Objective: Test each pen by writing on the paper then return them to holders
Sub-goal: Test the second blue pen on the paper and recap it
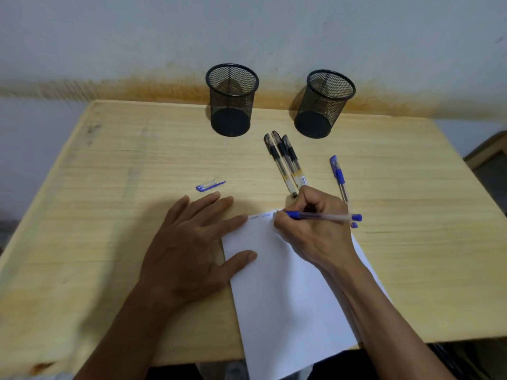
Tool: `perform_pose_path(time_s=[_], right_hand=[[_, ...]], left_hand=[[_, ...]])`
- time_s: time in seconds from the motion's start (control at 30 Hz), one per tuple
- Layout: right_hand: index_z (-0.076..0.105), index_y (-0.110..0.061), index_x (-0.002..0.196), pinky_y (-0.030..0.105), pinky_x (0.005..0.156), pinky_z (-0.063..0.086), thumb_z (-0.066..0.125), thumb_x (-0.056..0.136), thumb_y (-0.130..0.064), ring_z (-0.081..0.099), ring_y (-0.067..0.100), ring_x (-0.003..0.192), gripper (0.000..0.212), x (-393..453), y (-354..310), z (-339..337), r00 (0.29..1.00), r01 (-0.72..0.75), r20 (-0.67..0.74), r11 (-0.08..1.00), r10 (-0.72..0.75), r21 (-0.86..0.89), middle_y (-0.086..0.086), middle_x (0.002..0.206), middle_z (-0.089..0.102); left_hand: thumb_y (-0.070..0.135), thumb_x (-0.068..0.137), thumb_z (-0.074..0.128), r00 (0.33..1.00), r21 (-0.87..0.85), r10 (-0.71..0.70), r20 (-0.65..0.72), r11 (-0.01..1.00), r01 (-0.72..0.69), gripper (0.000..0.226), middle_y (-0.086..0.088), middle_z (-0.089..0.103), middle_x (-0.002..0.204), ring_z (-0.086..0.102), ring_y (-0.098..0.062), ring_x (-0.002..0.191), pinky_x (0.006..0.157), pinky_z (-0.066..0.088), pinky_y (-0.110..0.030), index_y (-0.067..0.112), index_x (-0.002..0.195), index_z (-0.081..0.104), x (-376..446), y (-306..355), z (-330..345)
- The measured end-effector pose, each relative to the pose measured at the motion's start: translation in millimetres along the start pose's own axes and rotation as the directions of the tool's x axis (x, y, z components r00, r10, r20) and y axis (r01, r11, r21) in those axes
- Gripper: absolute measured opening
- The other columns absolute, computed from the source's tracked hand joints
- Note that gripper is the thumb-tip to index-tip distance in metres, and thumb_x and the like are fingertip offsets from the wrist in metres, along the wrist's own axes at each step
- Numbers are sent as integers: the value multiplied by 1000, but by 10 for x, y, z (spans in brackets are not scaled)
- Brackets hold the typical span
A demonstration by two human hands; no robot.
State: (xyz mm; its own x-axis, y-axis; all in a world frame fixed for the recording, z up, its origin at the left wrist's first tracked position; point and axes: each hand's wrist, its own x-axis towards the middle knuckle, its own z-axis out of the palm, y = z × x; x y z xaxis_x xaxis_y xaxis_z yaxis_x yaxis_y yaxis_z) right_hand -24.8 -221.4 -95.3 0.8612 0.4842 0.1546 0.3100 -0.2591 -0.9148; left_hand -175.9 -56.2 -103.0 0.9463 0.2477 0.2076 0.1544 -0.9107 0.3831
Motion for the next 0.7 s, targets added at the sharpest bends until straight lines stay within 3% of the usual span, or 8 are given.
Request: perform_pose_path(time_s=[0.13,0.3,0.57,0.7], right_hand=[[46,-15,54,34,45,37,71,64,0,42,11,49,31,0,-5,-4,1000,23,-11,999,-23,-24,-7,50,50],[51,-4,59,39,46,42,72,67,3,47,18,52,23,-21,-17,-13,999,-22,-28,999,23,24,11,55,56],[51,-2,60,32,46,39,71,66,1,46,13,51,21,-13,-23,-8,999,-5,-32,1000,4,-21,9,54,55],[53,-2,63,42,46,46,71,65,-4,51,23,53,18,-17,-16,-9,998,-51,-32,998,52,36,15,58,59]], left_hand=[[74,79,54,1000,-6,-11,0,1000,11,61,6,55,145,47,-14,137,114,32,-52,36,125,67,-2,3,-15],[74,79,53,1000,-15,-16,5,1000,16,61,7,54,145,46,-13,138,115,31,-52,37,125,66,-2,15,-15],[75,79,53,1000,-15,-18,3,1000,18,61,7,54,145,46,-13,138,114,31,-53,37,125,66,-3,14,-21],[74,78,54,1000,-22,-16,-3,1000,16,61,6,54,145,46,-13,138,114,32,-53,36,125,66,-5,16,-18]])
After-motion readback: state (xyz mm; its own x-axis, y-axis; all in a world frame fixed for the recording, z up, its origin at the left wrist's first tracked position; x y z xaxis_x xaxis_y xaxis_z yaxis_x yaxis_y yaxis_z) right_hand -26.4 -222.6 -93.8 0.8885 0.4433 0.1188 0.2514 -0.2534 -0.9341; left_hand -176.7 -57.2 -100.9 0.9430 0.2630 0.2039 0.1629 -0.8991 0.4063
